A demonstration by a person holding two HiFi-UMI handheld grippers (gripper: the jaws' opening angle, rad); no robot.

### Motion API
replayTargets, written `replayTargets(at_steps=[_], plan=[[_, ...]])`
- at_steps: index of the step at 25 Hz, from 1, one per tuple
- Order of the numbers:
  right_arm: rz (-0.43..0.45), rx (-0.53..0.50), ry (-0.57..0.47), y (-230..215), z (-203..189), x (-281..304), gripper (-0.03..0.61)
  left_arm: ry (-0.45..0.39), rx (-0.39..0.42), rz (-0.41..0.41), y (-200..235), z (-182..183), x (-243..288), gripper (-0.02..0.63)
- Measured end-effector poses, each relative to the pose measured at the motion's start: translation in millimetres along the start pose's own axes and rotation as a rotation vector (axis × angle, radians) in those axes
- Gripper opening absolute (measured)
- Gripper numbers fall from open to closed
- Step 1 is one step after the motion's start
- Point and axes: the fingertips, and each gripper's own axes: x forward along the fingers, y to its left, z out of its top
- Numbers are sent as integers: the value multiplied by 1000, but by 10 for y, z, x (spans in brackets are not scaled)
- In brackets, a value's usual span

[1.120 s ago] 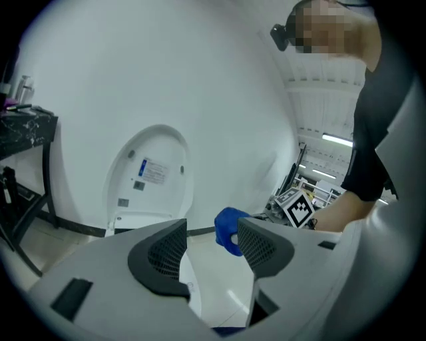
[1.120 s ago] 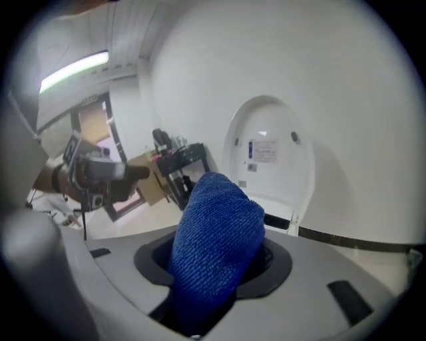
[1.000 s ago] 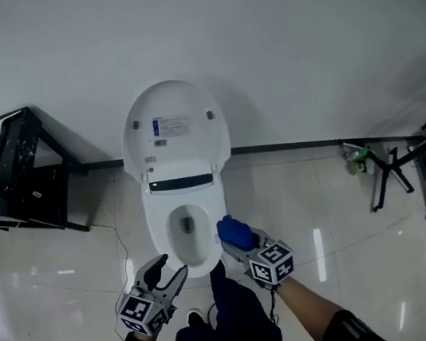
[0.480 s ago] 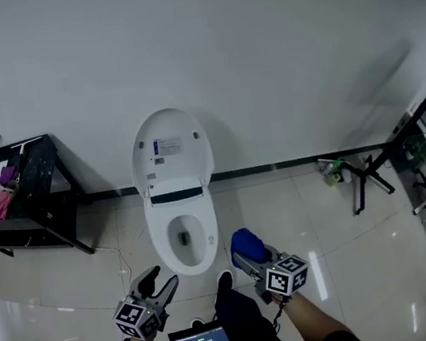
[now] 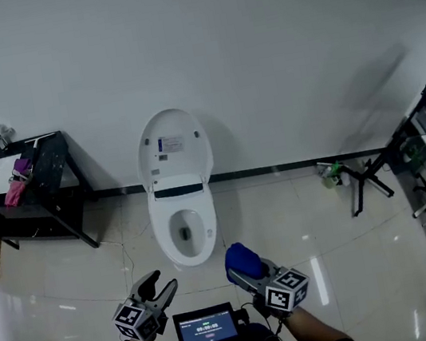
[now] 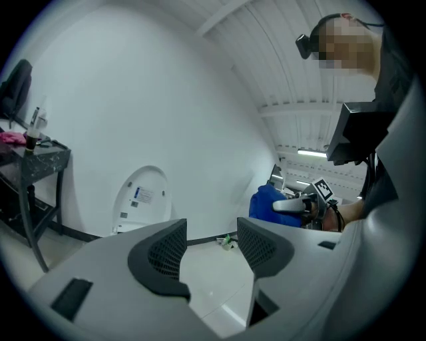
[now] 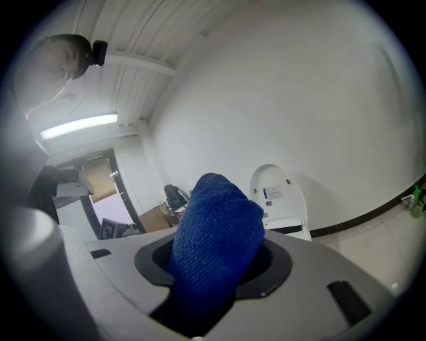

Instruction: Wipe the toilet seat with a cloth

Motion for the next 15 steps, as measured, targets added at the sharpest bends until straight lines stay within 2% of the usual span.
replayTargets(at_steps=[5, 10, 15], plan=[[62, 32, 5, 142, -163, -153, 210, -12, 26, 12, -151, -55, 5, 242], [78, 33, 3, 110, -173, -344, 209, -15, 65, 25, -294, -149, -1, 242], [90, 37, 4, 63, -143, -394, 209, -12, 32, 36, -450, -48, 40, 242]])
